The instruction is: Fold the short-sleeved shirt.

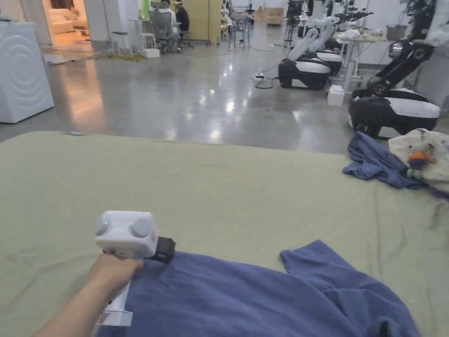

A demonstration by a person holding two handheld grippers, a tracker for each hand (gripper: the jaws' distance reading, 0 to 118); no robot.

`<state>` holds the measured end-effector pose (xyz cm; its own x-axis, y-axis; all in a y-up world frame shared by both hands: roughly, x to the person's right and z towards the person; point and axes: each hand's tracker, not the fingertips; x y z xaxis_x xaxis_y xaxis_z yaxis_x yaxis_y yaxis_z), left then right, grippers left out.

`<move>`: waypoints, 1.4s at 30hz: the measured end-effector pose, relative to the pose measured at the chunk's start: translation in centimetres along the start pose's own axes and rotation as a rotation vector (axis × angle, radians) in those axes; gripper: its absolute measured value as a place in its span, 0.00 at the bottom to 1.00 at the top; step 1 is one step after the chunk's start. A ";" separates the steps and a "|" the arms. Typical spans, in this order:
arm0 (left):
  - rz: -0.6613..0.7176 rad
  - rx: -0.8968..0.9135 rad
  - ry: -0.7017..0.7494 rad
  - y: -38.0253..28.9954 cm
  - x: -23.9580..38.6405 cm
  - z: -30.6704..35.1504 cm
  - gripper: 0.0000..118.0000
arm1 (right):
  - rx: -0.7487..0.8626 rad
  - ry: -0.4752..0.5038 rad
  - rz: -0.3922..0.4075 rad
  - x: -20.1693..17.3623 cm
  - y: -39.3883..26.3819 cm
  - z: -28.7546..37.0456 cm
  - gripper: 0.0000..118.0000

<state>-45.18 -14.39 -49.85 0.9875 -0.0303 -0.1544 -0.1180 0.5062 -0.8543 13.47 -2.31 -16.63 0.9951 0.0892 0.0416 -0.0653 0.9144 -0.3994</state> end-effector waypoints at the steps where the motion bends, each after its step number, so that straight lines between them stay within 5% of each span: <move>1: -0.038 0.008 -0.040 -0.6 0.1 -0.4 0.86 | -0.005 0.003 -0.010 0.0 0.1 -0.4 0.02; 3: -0.062 0.063 -0.005 -1.0 1.0 1.1 0.63 | -0.018 0.000 -0.011 -0.2 0.3 -1.1 0.02; 6: 0.001 -0.029 -0.117 -2.3 0.5 3.0 0.50 | -0.034 0.030 -0.023 -0.3 0.7 -1.9 0.02; 7: -0.010 0.065 -0.115 -3.8 1.9 5.8 0.02 | -0.063 0.049 -0.017 -0.4 1.1 -2.7 0.02; 8: 0.016 0.025 -0.182 -4.9 2.7 6.9 0.02 | -0.108 0.063 -0.005 -0.5 1.6 -3.8 0.03; 9: -0.007 0.063 -0.188 -5.8 3.2 8.1 0.02 | -0.144 0.077 0.008 -0.6 2.1 -5.1 0.20; 10: -0.010 0.101 -0.200 -7.1 3.5 9.6 0.02 | -0.207 0.113 0.005 -0.5 2.8 -7.6 0.72; 11: 0.018 0.129 -0.224 -4.8 0.4 9.0 0.02 | -0.306 0.119 -0.004 -0.5 3.7 -10.4 1.00; 14: 0.039 0.163 -0.239 -6.5 -1.1 11.3 0.02 | -0.408 0.214 -0.037 -0.4 6.5 -18.8 1.00; 19: 0.022 0.183 -0.235 -7.8 -2.5 12.6 0.02 | -0.675 0.227 -0.042 -3.0 3.3 -32.9 0.94; 20: 0.014 0.184 -0.214 -8.0 -2.1 12.5 0.02 | -0.687 0.245 -0.033 -3.2 3.0 -33.5 0.84; 21: -0.026 0.249 -0.166 -7.9 -1.9 12.6 0.02 | -0.714 0.220 -0.059 -3.5 2.0 -33.9 0.58; 22: -0.034 0.243 -0.177 -7.9 -1.6 12.4 0.02 | -0.750 0.226 -0.088 -3.8 1.2 -34.2 0.48; 23: -0.052 0.239 -0.188 -7.4 -1.9 11.7 0.02 | -0.671 0.204 -0.018 -3.9 1.5 -33.4 0.43; 25: -0.059 0.272 -0.173 -6.9 -1.5 11.6 0.02 | -0.621 0.234 -0.061 -2.4 2.5 -31.6 0.03; 28: 0.034 0.354 -0.235 -6.6 -1.4 13.7 0.02 | -0.472 0.266 -0.211 0.0 5.4 -27.7 0.03; 32: 0.001 0.477 -0.273 -5.1 -1.4 21.6 0.02 | -0.224 0.346 -0.184 0.7 11.6 -19.0 0.03; 37: 0.018 0.676 -0.323 -2.8 -3.4 34.4 0.02 | 0.039 0.377 -0.246 1.9 21.6 -7.8 0.03; 42: -0.012 0.770 -0.276 1.6 -4.2 42.3 0.02 | 0.139 0.383 -0.267 2.9 30.6 -4.1 0.03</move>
<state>-45.11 22.97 -29.60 0.9902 0.1233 0.0660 -0.1022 0.9603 -0.2596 14.69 24.29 -32.49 0.9323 -0.2832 -0.2251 0.2123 0.9321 -0.2933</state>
